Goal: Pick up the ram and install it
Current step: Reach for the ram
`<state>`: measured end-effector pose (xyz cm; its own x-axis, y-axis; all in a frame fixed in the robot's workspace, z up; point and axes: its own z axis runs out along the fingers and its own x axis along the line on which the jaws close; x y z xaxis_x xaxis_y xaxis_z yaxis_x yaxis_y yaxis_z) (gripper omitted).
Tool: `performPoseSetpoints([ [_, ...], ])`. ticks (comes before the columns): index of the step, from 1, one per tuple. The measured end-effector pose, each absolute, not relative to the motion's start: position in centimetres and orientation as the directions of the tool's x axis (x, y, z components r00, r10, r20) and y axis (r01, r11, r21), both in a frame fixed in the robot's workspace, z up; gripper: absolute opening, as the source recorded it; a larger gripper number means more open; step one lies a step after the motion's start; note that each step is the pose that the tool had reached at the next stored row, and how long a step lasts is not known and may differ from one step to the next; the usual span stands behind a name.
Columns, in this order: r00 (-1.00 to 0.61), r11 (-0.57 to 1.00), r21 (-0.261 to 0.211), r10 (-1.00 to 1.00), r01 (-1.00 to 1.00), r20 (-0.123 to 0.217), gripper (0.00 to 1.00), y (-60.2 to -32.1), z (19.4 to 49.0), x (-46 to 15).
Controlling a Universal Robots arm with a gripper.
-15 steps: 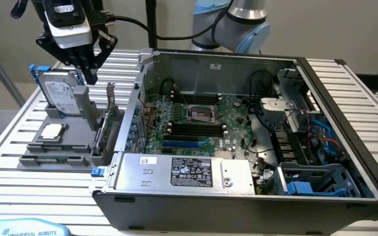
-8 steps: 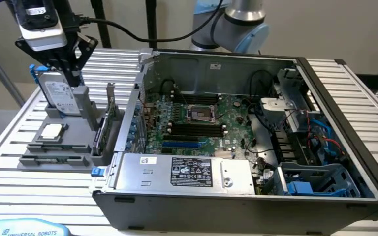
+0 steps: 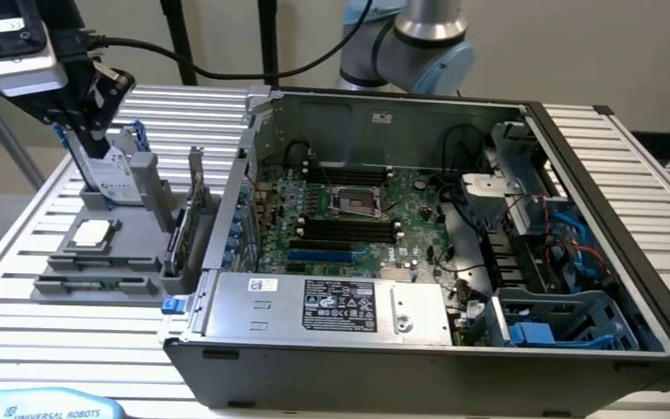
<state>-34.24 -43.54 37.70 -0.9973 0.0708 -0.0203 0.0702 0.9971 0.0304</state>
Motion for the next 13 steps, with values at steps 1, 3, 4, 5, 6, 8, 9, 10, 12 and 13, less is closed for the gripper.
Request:
performPoseSetpoints([
  [1, -0.997, 0.997, 0.030, 0.071, 0.070, -0.020, 0.11, -43.6, 37.7, -34.7],
  [3, -0.997, 0.997, 0.030, 0.071, 0.070, -0.020, 0.11, -43.7, 37.5, -35.6],
  [4, -0.997, 0.997, 0.030, 0.071, 0.070, -0.020, 0.11, -43.7, 37.5, -36.1],
  [5, -0.997, 0.997, 0.029, 0.071, 0.070, -0.020, 0.11, -43.8, 37.4, -36.5],
  [6, -0.997, 0.997, 0.029, 0.071, 0.070, -0.020, 0.11, -43.8, 37.3, -37.0],
  [8, -0.997, 0.997, 0.029, 0.071, 0.070, -0.020, 0.11, -43.9, 37.2, -37.8],
  [9, -0.997, 0.997, 0.029, 0.071, 0.070, -0.020, 0.11, -43.9, 37.1, -38.3],
  [10, -0.997, 0.997, 0.028, 0.071, 0.070, -0.020, 0.11, -43.9, 37.0, -38.8],
  [12, -0.997, 0.997, 0.028, 0.071, 0.070, -0.020, 0.11, -44.0, 36.9, -39.7],
  [13, -0.997, 0.997, 0.028, 0.071, 0.070, -0.020, 0.11, -44.1, 36.8, -40.1],
])
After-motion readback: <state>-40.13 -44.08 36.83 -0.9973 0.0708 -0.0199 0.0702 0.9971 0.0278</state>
